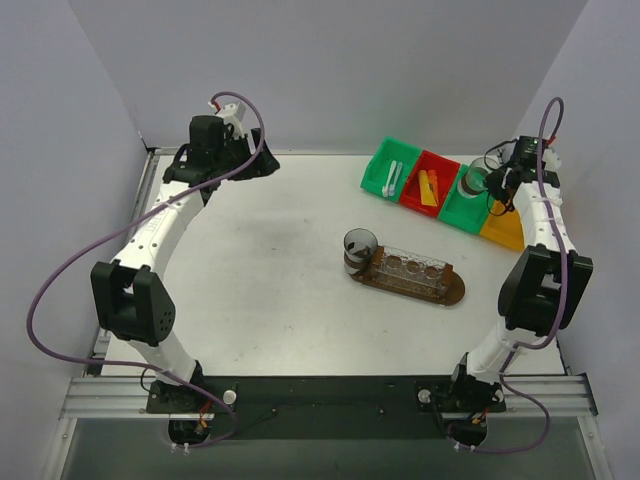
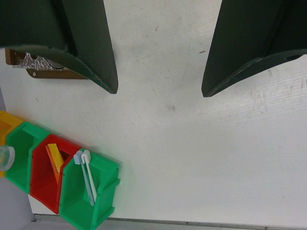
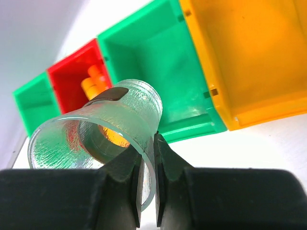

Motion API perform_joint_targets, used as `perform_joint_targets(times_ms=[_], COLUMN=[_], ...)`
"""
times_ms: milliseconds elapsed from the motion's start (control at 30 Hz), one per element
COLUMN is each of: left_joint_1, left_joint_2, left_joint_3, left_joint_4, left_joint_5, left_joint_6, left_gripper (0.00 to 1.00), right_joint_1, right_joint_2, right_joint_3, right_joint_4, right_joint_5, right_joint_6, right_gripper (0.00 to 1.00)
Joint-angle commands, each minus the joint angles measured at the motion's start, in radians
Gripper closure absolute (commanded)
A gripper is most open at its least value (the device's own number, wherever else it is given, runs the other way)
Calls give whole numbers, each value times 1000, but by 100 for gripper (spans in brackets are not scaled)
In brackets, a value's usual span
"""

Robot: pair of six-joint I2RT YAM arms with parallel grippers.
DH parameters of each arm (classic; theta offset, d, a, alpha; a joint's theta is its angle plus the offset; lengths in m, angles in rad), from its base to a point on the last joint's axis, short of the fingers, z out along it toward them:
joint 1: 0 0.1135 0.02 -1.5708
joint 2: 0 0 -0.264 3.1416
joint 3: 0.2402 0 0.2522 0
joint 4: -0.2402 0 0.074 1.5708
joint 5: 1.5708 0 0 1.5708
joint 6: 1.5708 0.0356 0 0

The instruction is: Prepare toiletry sets of a toothbrush and toothpaste on the tray

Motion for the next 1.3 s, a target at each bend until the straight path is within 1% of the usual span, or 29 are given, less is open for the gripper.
perform_joint_targets(times_ms=[0, 67, 133, 267, 433, 633, 767, 867, 967, 1133, 1200, 1267], left_joint_1=[3, -1, -6, -21, -49, -115, -167, -198, -210, -216, -216, -215], left_joint_2=[-54, -61, -66, -72, -87, -77, -46, -26, -20, -21, -28, -41], left_joint_3=[49, 49, 51, 59, 60, 77, 129, 161, 167, 183, 180, 172], left_joint_4=[-11, -17, -31, -55, -58, -58, -70, -75, -63, -67, -77, -97], left_joint_5=[45, 57, 68, 95, 108, 112, 112, 112, 128, 126, 120, 102], left_joint_6=[-5, -6, -2, 1, 1, -20, -25, -39, -65, -72, -68, -56], left_gripper=[19, 19, 19, 19, 19, 19, 19, 19, 19, 20, 22, 22], right_joint_1=[26, 37, 52, 95, 135, 190, 228, 267, 305, 396, 448, 500], right_joint_2=[-121, -145, -151, -154, -162, -141, -139, -142, -133, -115, -92, -63], right_joint_3=[-16, -28, -27, 12, 22, 90, 119, 128, 139, 183, 223, 252], right_joint_4=[121, 120, 111, 48, 28, -69, -110, -118, -119, -126, -123, -123], right_joint_5=[-44, -70, -142, -211, -341, -389, -360, -349, -342, -245, -230, -196], right_joint_6=[-28, -44, -79, -163, -190, -271, -334, -349, -371, -421, -435, -453], right_gripper=[100, 100, 100, 100, 100, 100, 100, 100, 100, 100, 100, 100])
